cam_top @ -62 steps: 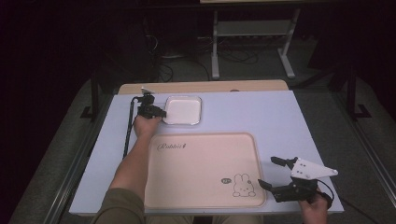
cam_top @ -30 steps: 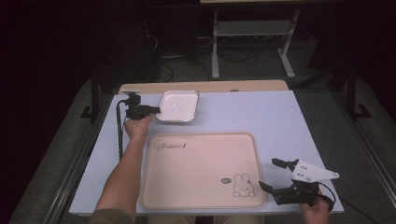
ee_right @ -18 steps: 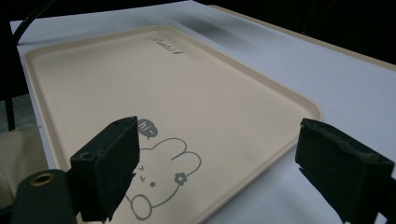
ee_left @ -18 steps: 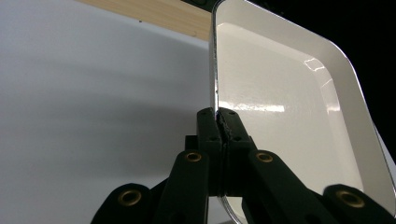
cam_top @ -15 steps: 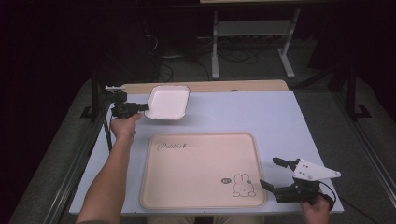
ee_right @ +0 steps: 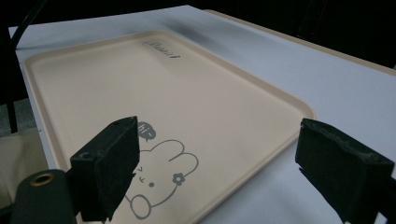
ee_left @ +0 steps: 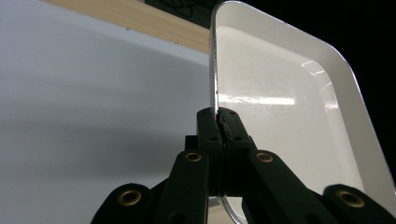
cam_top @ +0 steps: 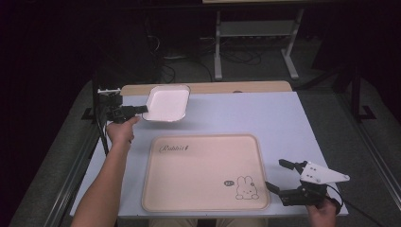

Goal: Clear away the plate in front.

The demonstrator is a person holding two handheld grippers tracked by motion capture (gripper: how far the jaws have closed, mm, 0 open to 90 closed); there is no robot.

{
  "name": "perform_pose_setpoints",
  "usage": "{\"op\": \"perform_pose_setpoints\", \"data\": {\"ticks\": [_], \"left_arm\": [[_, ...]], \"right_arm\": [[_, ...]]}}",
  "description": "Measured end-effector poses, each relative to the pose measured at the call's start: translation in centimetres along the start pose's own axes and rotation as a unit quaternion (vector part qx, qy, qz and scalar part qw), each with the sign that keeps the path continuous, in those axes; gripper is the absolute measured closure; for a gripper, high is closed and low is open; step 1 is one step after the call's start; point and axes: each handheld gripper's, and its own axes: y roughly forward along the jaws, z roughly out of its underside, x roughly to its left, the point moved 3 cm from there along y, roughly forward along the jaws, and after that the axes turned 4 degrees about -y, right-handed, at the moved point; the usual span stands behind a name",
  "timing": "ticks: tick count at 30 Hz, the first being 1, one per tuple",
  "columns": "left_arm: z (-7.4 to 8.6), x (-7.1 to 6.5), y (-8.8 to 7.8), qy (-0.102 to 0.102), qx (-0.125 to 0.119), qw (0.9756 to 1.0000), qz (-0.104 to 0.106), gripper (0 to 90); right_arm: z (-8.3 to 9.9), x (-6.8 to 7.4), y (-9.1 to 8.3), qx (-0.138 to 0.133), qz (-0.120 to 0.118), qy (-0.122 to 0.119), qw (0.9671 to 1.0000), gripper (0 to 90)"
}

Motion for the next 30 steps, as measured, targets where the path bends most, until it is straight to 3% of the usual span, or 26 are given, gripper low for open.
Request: {"op": "perform_pose_setpoints", "data": {"ticks": [10, 13, 19, 30], "left_arm": [[0.2, -0.7, -1.4, 0.008, -0.004, 1.0, -0.002, 89.1], [0.5, -1.6, -1.9, 0.023, -0.007, 0.9997, 0.0, 89.1], [1.5, -2.3, -2.1, 0.023, -0.003, 0.9997, 0.006, 89.1], [3.8, -1.9, -1.7, 0.014, 0.001, 0.9999, 0.009, 89.1]], "right_arm": [[-0.2, 0.0, -0.6, -0.005, 0.011, -0.003, 0.9999, 12.9], [-0.3, 0.1, -0.8, -0.009, 0.013, -0.003, 0.9999, 12.9], [-0.2, 0.2, -0.7, -0.008, 0.012, -0.002, 0.9999, 12.9], [-0.2, 0.1, -0.6, -0.011, 0.007, -0.001, 0.9999, 12.9]]}}
